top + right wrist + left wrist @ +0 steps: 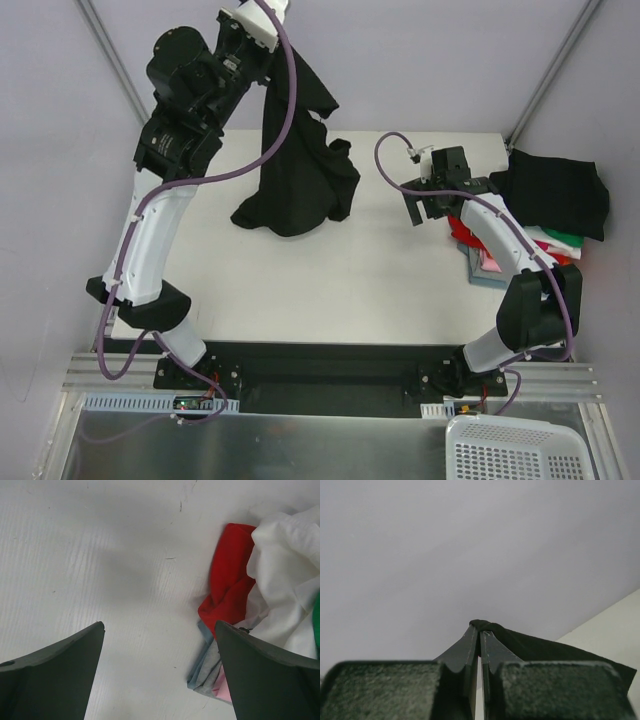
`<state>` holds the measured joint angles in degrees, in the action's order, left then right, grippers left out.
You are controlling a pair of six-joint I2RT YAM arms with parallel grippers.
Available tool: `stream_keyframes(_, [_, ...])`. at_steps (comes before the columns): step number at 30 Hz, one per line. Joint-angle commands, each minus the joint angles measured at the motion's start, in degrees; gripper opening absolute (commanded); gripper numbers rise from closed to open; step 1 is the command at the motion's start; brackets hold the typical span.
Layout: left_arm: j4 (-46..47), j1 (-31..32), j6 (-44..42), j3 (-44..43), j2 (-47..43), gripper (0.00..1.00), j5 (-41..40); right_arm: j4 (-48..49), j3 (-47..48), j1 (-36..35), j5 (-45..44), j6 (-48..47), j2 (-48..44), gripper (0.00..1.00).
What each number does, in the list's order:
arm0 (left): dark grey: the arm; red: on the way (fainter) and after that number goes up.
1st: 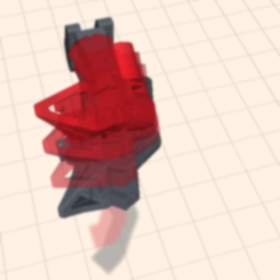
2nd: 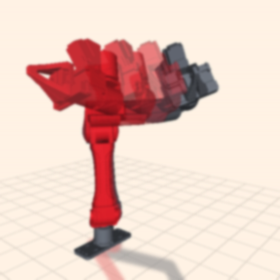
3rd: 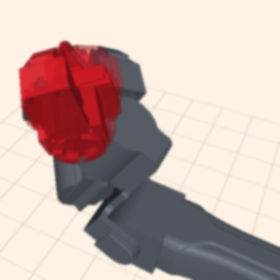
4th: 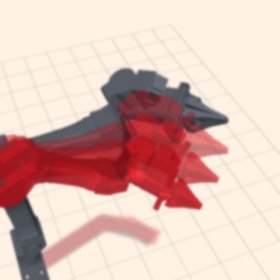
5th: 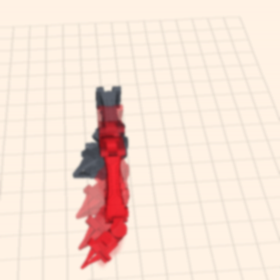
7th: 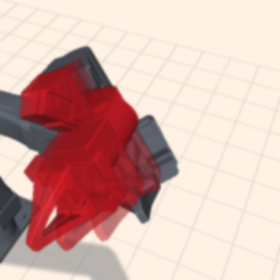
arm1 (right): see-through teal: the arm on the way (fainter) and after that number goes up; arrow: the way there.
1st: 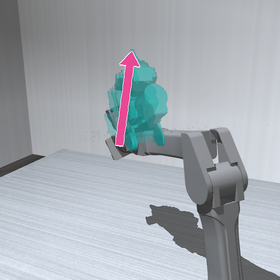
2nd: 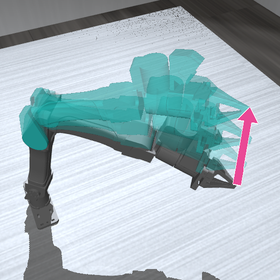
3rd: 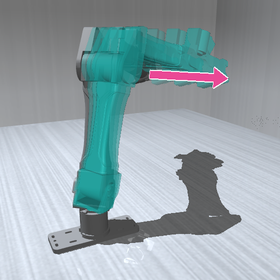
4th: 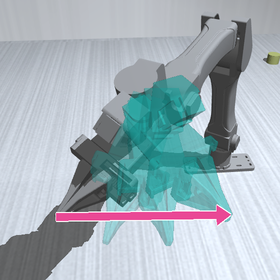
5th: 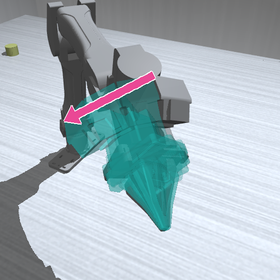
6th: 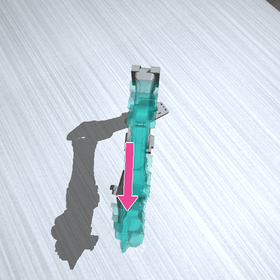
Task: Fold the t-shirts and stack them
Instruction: Move the tshirt to the center of the board
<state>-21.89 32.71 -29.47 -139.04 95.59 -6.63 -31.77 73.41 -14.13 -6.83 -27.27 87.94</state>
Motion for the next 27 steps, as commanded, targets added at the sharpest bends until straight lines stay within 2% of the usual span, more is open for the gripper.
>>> stream_keyframes(1, [5.1,0.5,0.1,0.3,1.4,0.00,-1.7,-1.2,2.4,0.4,-1.6,0.2,-1.0,0.97])
stream_keyframes(7, [5.5,0.7,-0.5,6.2,-0.1,0.00,-3.3,-0.9,1.6,0.7,-1.0,0.5,-1.6,0.97])
stream_keyframes(17, [11.2,0.5,-8.1,19.1,-4.8,0.00,-11.3,-0.8,-1.0,1.4,-2.1,-1.6,-2.7,0.96])
stream_keyframes(22, [15.1,-0.1,-12.1,19.7,-6.1,0.00,-15.9,-0.8,-2.0,2.2,-1.9,-1.9,-3.0,0.96])
stream_keyframes(27, [17.4,-0.6,-16.3,14.7,-5.7,0.00,-19.8,-0.5,-3.4,2.5,-1.2,-1.8,-2.3,0.97])
